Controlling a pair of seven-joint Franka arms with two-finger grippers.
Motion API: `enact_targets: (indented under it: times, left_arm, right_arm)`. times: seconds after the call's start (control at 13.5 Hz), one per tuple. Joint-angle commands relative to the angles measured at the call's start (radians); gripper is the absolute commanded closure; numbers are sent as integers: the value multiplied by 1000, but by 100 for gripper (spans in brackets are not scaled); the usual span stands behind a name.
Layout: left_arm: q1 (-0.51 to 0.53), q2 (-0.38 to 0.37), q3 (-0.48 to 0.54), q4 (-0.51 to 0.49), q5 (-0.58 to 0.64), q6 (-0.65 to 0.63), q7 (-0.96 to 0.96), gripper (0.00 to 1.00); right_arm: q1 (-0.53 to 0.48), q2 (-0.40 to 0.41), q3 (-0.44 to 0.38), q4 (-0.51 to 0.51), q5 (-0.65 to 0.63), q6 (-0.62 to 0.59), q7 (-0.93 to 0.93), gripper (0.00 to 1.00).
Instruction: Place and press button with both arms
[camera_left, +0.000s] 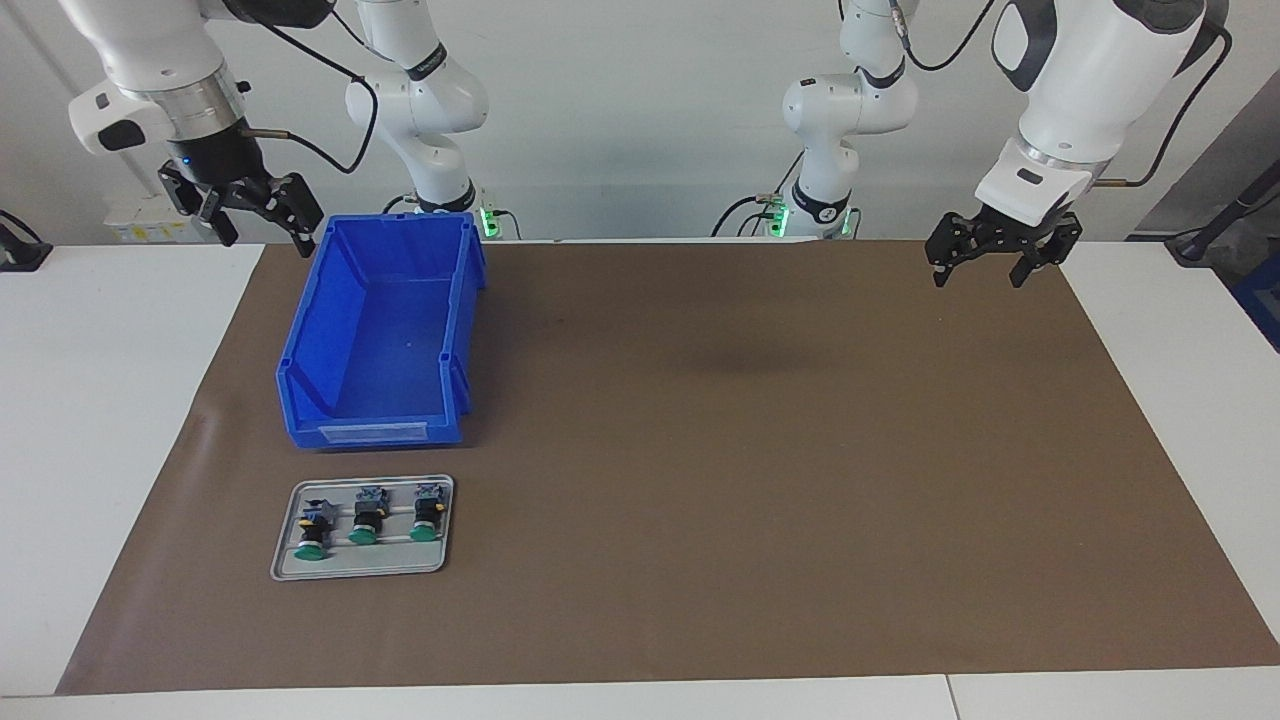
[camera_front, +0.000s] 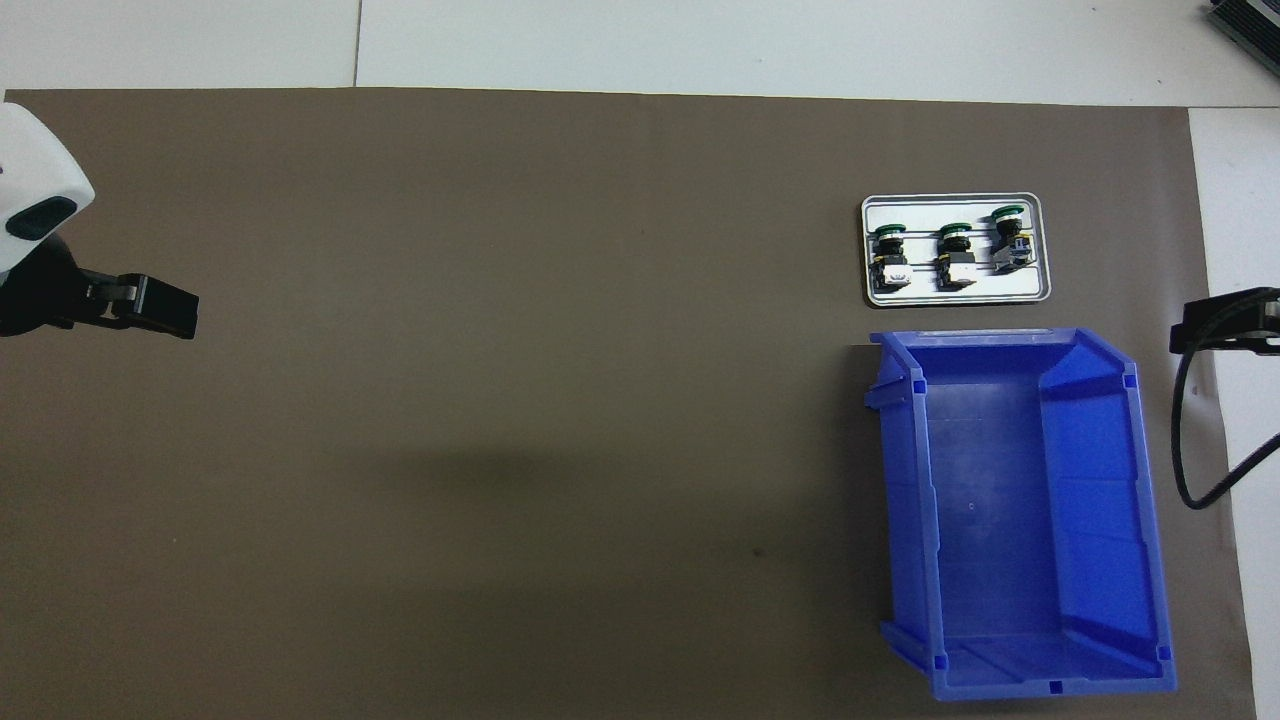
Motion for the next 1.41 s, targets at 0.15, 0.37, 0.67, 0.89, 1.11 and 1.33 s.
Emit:
enact_targets:
  times: [0.15, 0.37, 0.67, 0.89, 1.11, 1.33]
  left_arm:
    - [-6, -5, 4, 12, 20, -23, 5, 0]
    - [-6, -5, 4, 10, 20, -22, 5, 0]
    - [-6, -5, 4, 12, 20, -22, 5, 0]
    - [-6, -5, 4, 10, 20, -22, 5, 0]
    - [-6, -5, 4, 10, 20, -22, 5, 0]
    - [-6, -5, 4, 12, 20, -22, 5, 0]
  right_arm:
    - [-9, -3, 11, -7, 18, 13, 22, 0]
    - [-9, -4, 11, -7, 18, 7, 9, 0]
    - [-6, -6, 11, -16, 20, 16, -4, 0]
    - [26, 34, 11, -23, 32, 98, 19, 0]
    - [14, 142, 11, -15, 46, 208, 14, 0]
    - [17, 273, 11, -13, 50, 389, 14, 0]
